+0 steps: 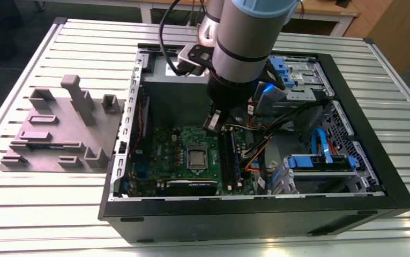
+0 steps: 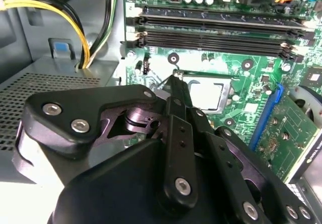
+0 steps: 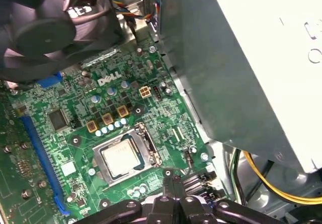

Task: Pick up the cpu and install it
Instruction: 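Install the first cpu locking lever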

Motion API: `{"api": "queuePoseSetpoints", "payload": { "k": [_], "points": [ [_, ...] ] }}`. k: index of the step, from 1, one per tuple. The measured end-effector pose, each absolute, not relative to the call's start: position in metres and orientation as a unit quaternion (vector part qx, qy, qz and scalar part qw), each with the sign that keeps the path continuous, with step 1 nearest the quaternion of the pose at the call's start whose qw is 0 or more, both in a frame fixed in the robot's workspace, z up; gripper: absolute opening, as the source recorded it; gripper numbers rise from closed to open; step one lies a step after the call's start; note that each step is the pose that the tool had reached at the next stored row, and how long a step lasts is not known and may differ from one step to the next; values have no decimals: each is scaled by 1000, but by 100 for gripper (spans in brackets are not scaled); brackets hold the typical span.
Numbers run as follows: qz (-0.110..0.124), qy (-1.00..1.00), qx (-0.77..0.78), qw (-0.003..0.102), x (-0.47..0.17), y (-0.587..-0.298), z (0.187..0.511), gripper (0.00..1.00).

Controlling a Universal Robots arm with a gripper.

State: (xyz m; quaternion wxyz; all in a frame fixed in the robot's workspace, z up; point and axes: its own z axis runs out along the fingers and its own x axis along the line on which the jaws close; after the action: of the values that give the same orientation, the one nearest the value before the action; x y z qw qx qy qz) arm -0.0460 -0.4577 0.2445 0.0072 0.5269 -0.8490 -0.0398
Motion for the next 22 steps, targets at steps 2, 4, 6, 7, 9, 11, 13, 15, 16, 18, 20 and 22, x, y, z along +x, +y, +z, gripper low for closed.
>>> {"api": "queuePoseSetpoints", "payload": {
  "k": [2, 4, 6, 7, 9, 11, 13, 15, 16, 18, 20, 22],
  "points": [
    [-40, -849, 527, 7, -45, -457, 245, 10],
    [-40, -849, 527, 7, -43, -456, 245, 10],
    [-40, -849, 527, 7, -42, -455, 245, 10],
    [-40, -849, 527, 7, -41, -454, 245, 10],
    [-40, -849, 527, 7, -40, -452, 245, 10],
    [-40, -849, 527, 7, -38, -450, 245, 10],
    [-40, -849, 527, 7, -37, -448, 245, 10],
    [-40, -849, 527, 7, -37, -445, 245, 10],
    [-40, -849, 527, 7, -37, -444, 244, 10],
    [-40, -849, 527, 7, -37, -441, 244, 10],
    [-40, -849, 527, 7, -37, -438, 244, 10],
    [-40, -849, 527, 7, -37, -436, 243, 10]
  ]
}}
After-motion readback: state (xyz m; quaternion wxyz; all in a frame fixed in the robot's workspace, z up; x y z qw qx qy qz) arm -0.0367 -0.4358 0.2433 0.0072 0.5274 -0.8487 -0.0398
